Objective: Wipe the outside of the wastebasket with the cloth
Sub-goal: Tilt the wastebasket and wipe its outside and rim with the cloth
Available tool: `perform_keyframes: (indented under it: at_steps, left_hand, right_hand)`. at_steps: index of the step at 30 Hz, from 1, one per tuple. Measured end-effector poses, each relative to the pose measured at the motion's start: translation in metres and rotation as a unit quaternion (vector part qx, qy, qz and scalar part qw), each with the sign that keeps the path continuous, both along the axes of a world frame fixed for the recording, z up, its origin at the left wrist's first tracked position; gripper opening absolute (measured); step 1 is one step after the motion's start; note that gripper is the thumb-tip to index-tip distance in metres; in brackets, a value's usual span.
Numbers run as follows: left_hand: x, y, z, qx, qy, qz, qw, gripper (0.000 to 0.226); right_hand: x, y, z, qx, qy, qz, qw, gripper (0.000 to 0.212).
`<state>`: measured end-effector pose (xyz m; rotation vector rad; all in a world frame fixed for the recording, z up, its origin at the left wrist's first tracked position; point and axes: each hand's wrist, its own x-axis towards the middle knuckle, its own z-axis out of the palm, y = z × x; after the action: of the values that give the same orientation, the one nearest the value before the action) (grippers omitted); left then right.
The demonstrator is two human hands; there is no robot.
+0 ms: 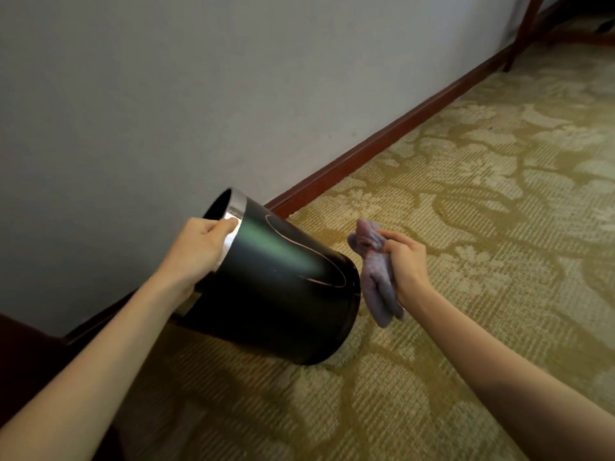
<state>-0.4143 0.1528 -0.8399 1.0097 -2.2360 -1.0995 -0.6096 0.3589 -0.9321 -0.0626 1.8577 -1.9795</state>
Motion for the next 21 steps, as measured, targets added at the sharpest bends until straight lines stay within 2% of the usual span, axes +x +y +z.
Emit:
perform_keyframes:
  at_steps: [2, 6, 9, 11, 13, 14, 18, 21]
  left_hand:
    - [0.002, -0.011, 0.004, 0.015, -0.017, 0.029, 0.999, 0.029]
    - [0.013, -0.033, 0.001, 0.051, -0.042, 0.065, 0.996, 0.041]
    - [0.021, -0.046, -0.006, 0.031, -0.044, 0.095, 0.994, 0.044]
    - [0.022, -0.05, -0.009, 0.016, -0.033, 0.112, 0.993, 0.047]
    - [0.023, -0.055, -0.011, 0.0, -0.019, 0.125, 0.992, 0.043]
    - [0.024, -0.057, -0.012, -0.008, -0.015, 0.13, 0.991, 0.042]
    - [0.029, -0.061, -0.017, -0.02, -0.007, 0.132, 0.991, 0.048]
    - [0.022, -0.062, -0.015, -0.043, -0.005, 0.125, 0.991, 0.04]
  right_hand:
    - [0.002, -0.011, 0.001, -0.008, 0.002, -0.007, 1.0, 0.036]
    - [0.017, -0.036, 0.009, 0.003, 0.071, 0.01, 0.997, 0.033]
    - [0.038, -0.056, 0.017, 0.031, 0.161, 0.06, 0.985, 0.037]
    - [0.057, -0.071, 0.012, 0.133, 0.257, 0.128, 0.949, 0.036]
    - [0.083, -0.081, 0.004, 0.294, 0.352, 0.177, 0.871, 0.04]
    - [0.092, -0.084, 0.002, 0.336, 0.377, 0.174, 0.846, 0.042]
    - [0.111, -0.08, -0.009, 0.338, 0.407, 0.122, 0.84, 0.047]
    - [0.137, -0.071, -0.022, 0.331, 0.431, 0.101, 0.834, 0.051]
